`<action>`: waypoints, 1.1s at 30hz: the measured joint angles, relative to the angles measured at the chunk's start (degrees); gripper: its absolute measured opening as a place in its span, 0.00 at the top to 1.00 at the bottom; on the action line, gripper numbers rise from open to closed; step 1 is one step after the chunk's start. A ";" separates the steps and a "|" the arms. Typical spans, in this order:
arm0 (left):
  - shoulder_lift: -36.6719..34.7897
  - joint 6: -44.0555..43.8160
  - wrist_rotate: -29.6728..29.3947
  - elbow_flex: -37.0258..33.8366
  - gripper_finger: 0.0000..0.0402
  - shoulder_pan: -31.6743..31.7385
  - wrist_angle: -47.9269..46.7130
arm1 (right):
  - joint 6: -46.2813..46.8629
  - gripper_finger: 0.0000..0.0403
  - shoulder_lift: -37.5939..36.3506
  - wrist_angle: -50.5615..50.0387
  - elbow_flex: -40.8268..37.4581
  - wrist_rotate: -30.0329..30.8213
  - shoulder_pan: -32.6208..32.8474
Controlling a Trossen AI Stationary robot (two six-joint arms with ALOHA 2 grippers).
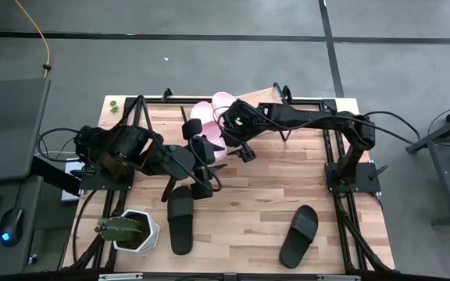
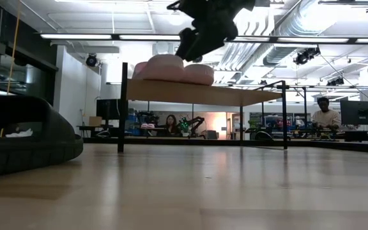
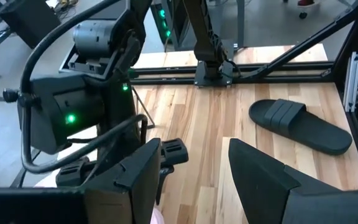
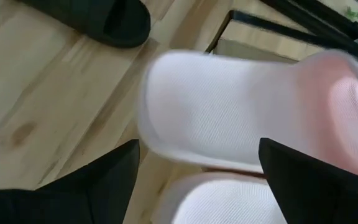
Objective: Pick and place slides into the shelf
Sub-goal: Put the pink slipper on the shelf
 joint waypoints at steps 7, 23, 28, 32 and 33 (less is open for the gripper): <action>0.00 0.37 -0.03 0.00 0.56 0.00 0.07 | 1.77 0.21 -1.56 -1.92 0.00 -0.75 0.08; -7.27 8.84 -11.67 0.92 0.56 0.02 4.00 | 3.14 0.24 -1.94 8.08 0.02 6.73 -0.05; -11.20 7.71 -9.98 0.92 0.56 0.02 3.96 | 8.00 0.34 -1.94 9.53 0.02 6.27 0.07; -12.99 7.02 -8.33 0.93 0.56 0.02 4.03 | 11.03 0.49 -1.94 9.13 0.02 5.66 1.20; -13.41 7.00 -8.02 0.94 0.56 0.02 3.88 | 11.45 0.54 -1.94 9.24 0.02 5.66 1.51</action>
